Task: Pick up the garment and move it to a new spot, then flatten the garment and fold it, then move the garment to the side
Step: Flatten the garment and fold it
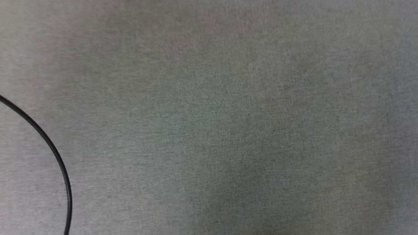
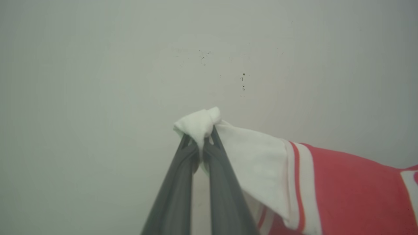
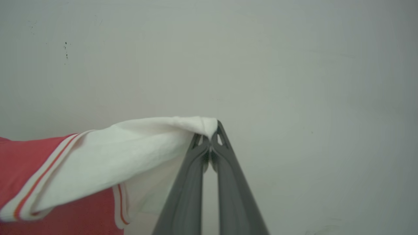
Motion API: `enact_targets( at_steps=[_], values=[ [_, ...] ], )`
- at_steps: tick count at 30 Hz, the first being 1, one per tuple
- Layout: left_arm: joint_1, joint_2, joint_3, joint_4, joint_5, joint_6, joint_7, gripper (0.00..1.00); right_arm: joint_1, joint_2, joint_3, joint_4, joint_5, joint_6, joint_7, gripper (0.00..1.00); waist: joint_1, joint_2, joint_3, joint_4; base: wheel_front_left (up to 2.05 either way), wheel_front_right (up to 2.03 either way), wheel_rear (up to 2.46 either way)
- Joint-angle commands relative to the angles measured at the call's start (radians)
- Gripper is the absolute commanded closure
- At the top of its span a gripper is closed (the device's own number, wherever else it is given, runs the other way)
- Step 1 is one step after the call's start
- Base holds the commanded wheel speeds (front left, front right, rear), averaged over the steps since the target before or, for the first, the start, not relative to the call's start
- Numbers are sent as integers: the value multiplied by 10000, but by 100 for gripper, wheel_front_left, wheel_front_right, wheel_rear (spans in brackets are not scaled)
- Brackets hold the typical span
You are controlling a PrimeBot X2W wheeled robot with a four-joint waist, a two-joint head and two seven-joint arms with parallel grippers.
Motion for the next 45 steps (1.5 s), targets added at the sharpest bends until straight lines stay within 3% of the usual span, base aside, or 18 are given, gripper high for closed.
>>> enact_targets(
  at_steps=[1,8,14,20,31,35,45],
  values=[
    [-207,16,11,154,53,-73,-51,100,-309,34,29,200,-12,-7,-60,100,-2,-1,357,-149,0,0,0],
    [-944,-89,-116,1007,30,-278,-84,100,-1466,-10,390,1400,12,-7,-536,100,-2,-1,1061,-120,0,0,0],
    [-394,-294,-191,1765,-180,-511,-374,100,-1132,-71,932,2534,177,-7,-968,100,-2,-1,1362,6,0,0,0],
    [995,-580,-237,2871,-533,-835,-899,100,149,75,1510,3634,528,-7,-1530,100,-2,-1,979,66,0,0,0],
    [4868,-1449,-635,4324,-900,-1253,-1726,100,4172,288,2500,4908,1666,-7,-2463,100,-2,-1,-1345,170,0,0,0],
    [6474,-1697,-721,4117,-733,-1285,-1801,100,5723,294,2786,5119,2108,-7,-2724,100,-2,-1,-2307,220,0,0,0],
    [11233,-1972,316,1254,5,-857,-1817,100,9067,-124,3070,4550,3076,-9,-3345,100,-2,-1,-3937,203,0,0,0]
  ],
)
